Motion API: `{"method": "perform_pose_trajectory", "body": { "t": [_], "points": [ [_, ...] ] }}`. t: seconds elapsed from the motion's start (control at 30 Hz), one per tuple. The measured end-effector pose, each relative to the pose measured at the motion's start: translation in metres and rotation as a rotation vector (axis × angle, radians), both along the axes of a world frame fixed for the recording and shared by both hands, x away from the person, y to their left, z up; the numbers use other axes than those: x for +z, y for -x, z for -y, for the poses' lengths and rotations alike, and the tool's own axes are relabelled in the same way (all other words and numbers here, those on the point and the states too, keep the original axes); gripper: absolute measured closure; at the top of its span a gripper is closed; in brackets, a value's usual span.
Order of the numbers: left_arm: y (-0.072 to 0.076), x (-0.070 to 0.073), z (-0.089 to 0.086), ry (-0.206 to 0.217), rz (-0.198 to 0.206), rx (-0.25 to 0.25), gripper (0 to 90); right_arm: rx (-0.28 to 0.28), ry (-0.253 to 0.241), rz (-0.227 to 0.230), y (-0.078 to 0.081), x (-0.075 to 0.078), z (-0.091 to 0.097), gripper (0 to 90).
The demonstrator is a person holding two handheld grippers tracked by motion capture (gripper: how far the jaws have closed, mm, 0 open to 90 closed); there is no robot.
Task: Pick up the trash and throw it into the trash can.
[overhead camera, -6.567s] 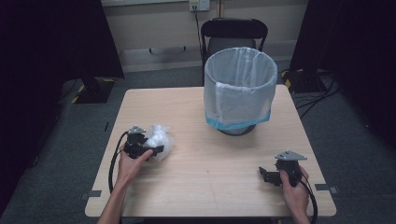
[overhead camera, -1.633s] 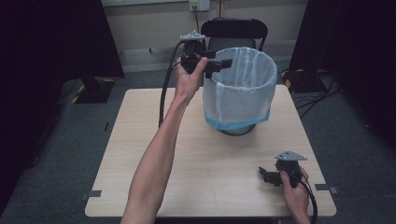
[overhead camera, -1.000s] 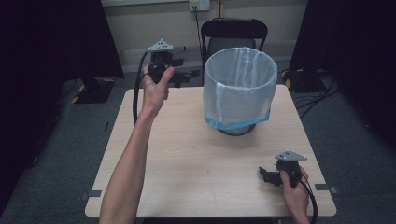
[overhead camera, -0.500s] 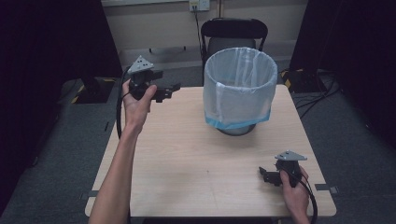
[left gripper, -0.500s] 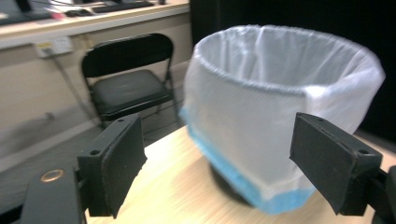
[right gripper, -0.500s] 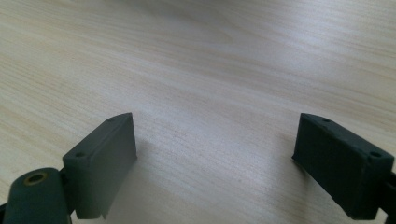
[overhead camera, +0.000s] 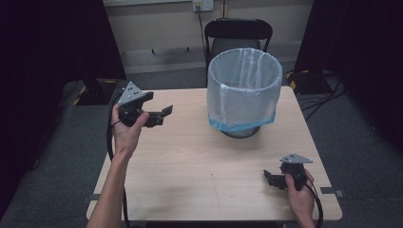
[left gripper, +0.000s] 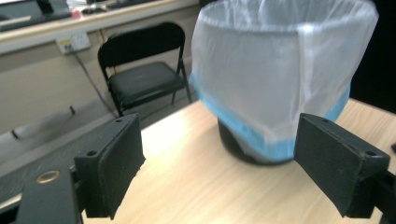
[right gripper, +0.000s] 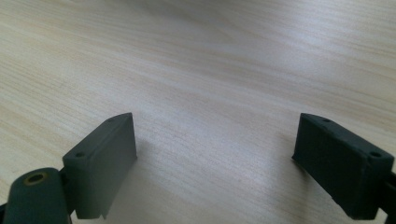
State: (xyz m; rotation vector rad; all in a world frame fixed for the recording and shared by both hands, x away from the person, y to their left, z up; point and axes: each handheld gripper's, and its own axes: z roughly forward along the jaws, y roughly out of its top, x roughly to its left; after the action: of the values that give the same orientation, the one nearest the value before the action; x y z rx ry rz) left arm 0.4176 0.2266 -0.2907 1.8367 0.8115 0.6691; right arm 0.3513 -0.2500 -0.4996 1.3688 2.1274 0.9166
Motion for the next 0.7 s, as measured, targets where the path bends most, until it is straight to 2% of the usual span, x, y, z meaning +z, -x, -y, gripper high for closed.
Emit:
{"method": "perform_pose_trajectory", "body": {
  "t": [0.1, 0.2, 0.27, 0.3, 0.33, 0.37, 0.4, 0.47, 0.5, 0.53, 0.6, 0.7],
  "points": [
    [0.004, -0.008, -0.004, -0.003, -0.017, 0.006, 15.8, 0.000, 0.000, 0.000, 0.000, 0.000, 0.000, 12.0],
    [0.014, -0.025, -0.014, 0.016, -0.013, -0.003, 15.8, 0.000, 0.000, 0.000, 0.000, 0.000, 0.000, 12.0],
    [0.017, -0.031, -0.016, 0.010, -0.010, -0.010, 15.8, 0.000, 0.000, 0.000, 0.000, 0.000, 0.000, 12.0],
    [0.020, -0.037, -0.018, -0.005, -0.014, -0.009, 15.8, 0.000, 0.000, 0.000, 0.000, 0.000, 0.000, 12.0],
    [0.022, -0.044, -0.019, -0.016, -0.027, -0.004, 15.8, 0.000, 0.000, 0.000, 0.000, 0.000, 0.000, 12.0],
    [0.027, -0.058, -0.024, -0.018, -0.052, 0.002, 15.8, 0.000, 0.000, 0.000, 0.000, 0.000, 0.000, 12.0],
    [0.027, -0.058, -0.024, -0.018, -0.052, 0.002, 15.8, 0.000, 0.000, 0.000, 0.000, 0.000, 0.000, 12.0],
    [0.032, -0.072, -0.031, -0.008, -0.075, 0.021, 15.8, 0.000, 0.000, 0.000, 0.000, 0.000, 0.000, 12.0],
    [0.035, -0.082, -0.036, 0.002, -0.099, 0.036, 15.9, 0.000, 0.000, 0.000, 0.000, 0.000, 0.000, 12.0],
    [0.035, -0.082, -0.036, 0.002, -0.099, 0.036, 15.8, 0.000, 0.000, 0.000, 0.000, 0.000, 0.000, 12.0],
    [0.040, -0.093, -0.041, 0.018, -0.124, 0.044, 15.8, 0.000, 0.000, 0.000, 0.000, 0.000, 0.000, 12.0],
    [0.047, -0.109, -0.049, 0.000, -0.144, 0.064, 15.9, 0.000, 0.000, 0.000, 0.000, 0.000, 0.000, 12.0]
  ]
}}
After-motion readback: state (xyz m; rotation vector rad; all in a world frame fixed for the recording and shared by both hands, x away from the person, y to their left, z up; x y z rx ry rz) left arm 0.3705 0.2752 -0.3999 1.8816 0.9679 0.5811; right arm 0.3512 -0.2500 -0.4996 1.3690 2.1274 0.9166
